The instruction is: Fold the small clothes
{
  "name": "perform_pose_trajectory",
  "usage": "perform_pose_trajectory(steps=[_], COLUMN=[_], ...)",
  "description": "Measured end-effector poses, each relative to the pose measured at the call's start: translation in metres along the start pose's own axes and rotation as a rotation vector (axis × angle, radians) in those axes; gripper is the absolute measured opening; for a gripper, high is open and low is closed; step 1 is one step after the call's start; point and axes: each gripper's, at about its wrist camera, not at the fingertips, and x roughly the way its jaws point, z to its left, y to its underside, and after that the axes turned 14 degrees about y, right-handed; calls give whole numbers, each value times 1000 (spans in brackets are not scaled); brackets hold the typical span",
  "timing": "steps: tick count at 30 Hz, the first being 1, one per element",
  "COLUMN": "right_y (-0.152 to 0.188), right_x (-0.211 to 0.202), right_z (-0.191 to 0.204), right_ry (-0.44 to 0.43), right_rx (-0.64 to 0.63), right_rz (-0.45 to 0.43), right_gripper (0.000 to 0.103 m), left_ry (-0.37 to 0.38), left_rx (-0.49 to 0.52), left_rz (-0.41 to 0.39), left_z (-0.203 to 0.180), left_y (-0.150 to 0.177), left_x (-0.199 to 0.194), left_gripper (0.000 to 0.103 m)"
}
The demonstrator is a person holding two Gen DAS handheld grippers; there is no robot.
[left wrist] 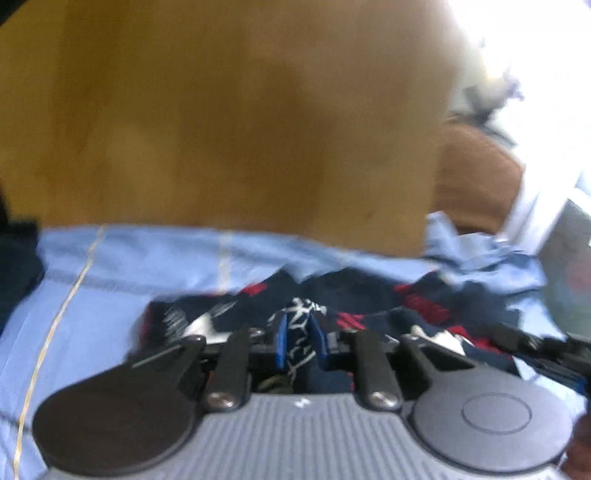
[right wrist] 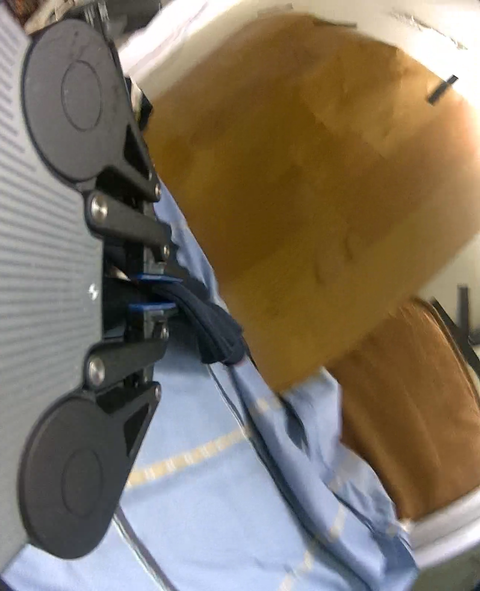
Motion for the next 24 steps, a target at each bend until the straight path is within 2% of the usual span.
perform_pose_trajectory(steps=[2,4,5,6,7,10,12,13,14,15,16,17,18,20,22,24], right_y=[6,8,6,2,0,-7,-12,-13,-14,-15,-15,-14,-14,-13,-13,-16], right_x=[19,25,21,15,10,1,0,4,10,18,22,28,26,9,-5,-19], right_z=[2,-4,-9,-11,-11,4,10,11,11,10,5,6,10,20,39,56], right_ry=[37,112,109,118,140,207,215,220,217,208,205,207,206,195,192,152], right_rx=[-57,-79,-65,-61,-79,-212,-281,-298,-306,-307,-307,-313,-319,-355,-421,-452], right_rz=[112,145,132,111,78,-26,-38,-27,-1,42,72,87,74,-25,-132,-186], right_gripper=[25,34,38,50,57,60,66,67,66,48,17,17,16,14,14,15], left_ry=[-81,-56,-46,-30,-12,11,3,-24,-51,-77,-94,-95,-98,-95,-65,-73], left_rx=[-62,-98,-103,-107,-104,-46,8,41,67,92,116,130,140,159,132,106], left_rz=[48,44,44,38,22,-15,1,21,37,55,76,97,100,54,0,-22], left_z=[17,26,26,25,21,4,-10,-16,-21,-23,-27,-29,-31,-33,-29,-22], left_y=[6,9,8,6,4,2,3,4,6,9,12,14,16,16,9,1], left_x=[12,12,9,6,2,-7,-4,3,8,13,20,23,23,12,-3,-10], left_gripper=[18,19,24,31,33,38,39,39,36,26,13,2,2,2,2,3])
